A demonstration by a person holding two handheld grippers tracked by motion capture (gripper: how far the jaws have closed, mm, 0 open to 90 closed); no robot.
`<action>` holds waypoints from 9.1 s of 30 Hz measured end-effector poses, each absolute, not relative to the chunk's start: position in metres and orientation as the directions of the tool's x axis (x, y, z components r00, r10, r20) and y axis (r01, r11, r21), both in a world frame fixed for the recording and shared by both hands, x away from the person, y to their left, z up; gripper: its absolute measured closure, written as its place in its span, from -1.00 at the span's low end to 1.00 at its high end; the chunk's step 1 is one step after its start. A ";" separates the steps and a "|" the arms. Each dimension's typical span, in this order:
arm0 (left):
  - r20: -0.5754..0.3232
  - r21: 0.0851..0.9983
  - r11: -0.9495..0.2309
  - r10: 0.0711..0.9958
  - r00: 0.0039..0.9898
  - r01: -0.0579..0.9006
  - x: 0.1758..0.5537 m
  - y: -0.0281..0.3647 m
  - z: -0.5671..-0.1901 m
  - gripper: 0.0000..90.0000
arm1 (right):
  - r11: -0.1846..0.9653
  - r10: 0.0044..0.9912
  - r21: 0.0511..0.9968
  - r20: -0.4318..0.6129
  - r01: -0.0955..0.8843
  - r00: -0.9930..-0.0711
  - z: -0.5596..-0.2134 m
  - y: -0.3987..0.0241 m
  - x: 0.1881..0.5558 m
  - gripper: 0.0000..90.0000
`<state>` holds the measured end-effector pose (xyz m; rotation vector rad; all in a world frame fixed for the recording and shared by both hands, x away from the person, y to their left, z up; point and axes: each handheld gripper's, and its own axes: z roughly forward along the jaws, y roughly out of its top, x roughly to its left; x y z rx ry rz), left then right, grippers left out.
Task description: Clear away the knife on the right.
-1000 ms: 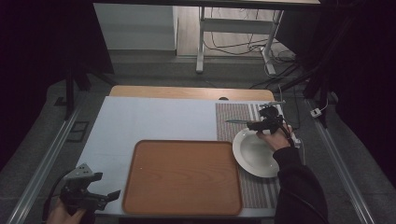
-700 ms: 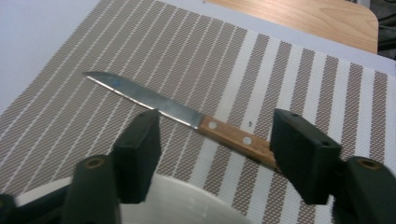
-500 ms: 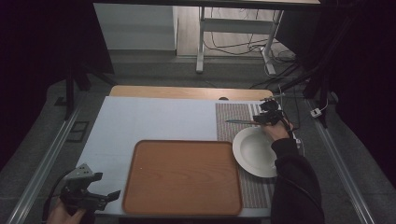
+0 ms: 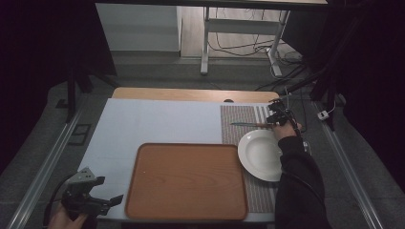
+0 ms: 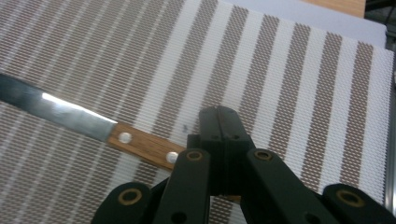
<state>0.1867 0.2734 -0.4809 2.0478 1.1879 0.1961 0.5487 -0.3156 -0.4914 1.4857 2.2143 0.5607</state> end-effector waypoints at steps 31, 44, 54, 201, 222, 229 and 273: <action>-0.218 0.668 -0.296 0.799 0.560 0.683 0.186 0.272 -0.481 -0.97 | 0.343 0.925 0.510 -0.035 0.789 -0.379 -0.476 -0.336 0.520 0.61; -0.211 0.667 -0.303 0.799 0.563 0.680 0.186 0.272 -0.481 -0.96 | 0.347 0.919 0.516 -0.022 0.783 -0.393 -0.476 -0.307 0.531 -0.80; -0.212 0.666 -0.302 0.800 0.562 0.682 0.186 0.272 -0.481 -0.96 | 0.356 0.918 0.502 -0.027 0.789 -0.397 -0.488 -0.289 0.541 -1.00; -0.210 0.664 -0.303 0.802 0.559 0.684 0.186 0.271 -0.481 -0.95 | 0.657 0.590 0.585 -0.007 0.475 -0.807 -0.459 -0.190 0.321 0.72; -0.207 0.663 -0.307 0.801 0.562 0.682 0.186 0.271 -0.481 -0.95 | 0.765 0.531 0.445 -0.029 0.465 -0.847 -0.500 -0.158 0.309 0.70; -0.207 0.663 -0.308 0.801 0.562 0.683 0.186 0.271 -0.481 -0.95 | 0.717 0.539 0.526 -0.001 0.458 -0.843 -0.482 -0.168 0.316 0.57; -0.206 0.662 -0.313 0.798 0.566 0.682 0.186 0.270 -0.481 -0.95 | 0.726 0.576 0.432 0.043 0.535 -0.816 -0.493 -0.201 0.343 0.88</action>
